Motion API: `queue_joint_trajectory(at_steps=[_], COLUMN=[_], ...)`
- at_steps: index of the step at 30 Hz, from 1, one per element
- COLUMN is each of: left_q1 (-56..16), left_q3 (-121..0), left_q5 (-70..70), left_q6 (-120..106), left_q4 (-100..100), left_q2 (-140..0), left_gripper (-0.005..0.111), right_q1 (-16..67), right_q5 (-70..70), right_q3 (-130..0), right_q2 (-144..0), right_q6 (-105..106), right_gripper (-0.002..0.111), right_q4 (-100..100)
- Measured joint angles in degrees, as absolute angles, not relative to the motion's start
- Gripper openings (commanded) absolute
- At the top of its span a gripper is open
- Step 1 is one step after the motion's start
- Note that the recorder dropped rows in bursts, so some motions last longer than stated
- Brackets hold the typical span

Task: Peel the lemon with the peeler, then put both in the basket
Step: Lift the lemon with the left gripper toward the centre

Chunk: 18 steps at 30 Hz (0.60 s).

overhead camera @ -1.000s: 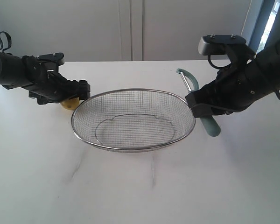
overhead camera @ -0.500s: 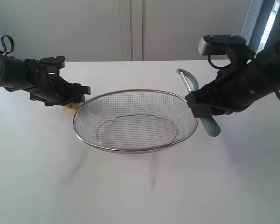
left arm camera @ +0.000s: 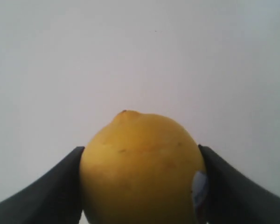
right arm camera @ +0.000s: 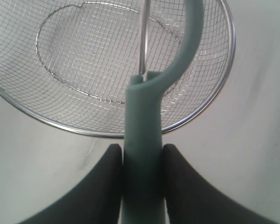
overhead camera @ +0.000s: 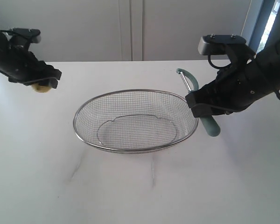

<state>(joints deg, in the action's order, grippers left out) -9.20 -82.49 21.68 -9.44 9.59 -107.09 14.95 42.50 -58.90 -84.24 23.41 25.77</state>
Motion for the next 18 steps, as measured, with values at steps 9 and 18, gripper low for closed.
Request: queue_joint_trajectory(at_steps=[9, 18], left_q1=[-9.3, -9.4], left_q3=[-69.9, -53.0], left_q5=[33.7, 37.7], left_q6=[-40.2, -67.9], left_q4=[27.7, 50.8], left_q2=[-84.8, -59.6], left_gripper=[0.001, 0.001], right_q1=[15.0, 15.0], right_q5=[42.6, 44.7], right_q3=[-58.9, -58.9], right_q2=[-84.2, -84.2], right_q6=[23.4, 23.4], right_gripper=[0.0, 0.0], right_q4=[25.8, 30.3])
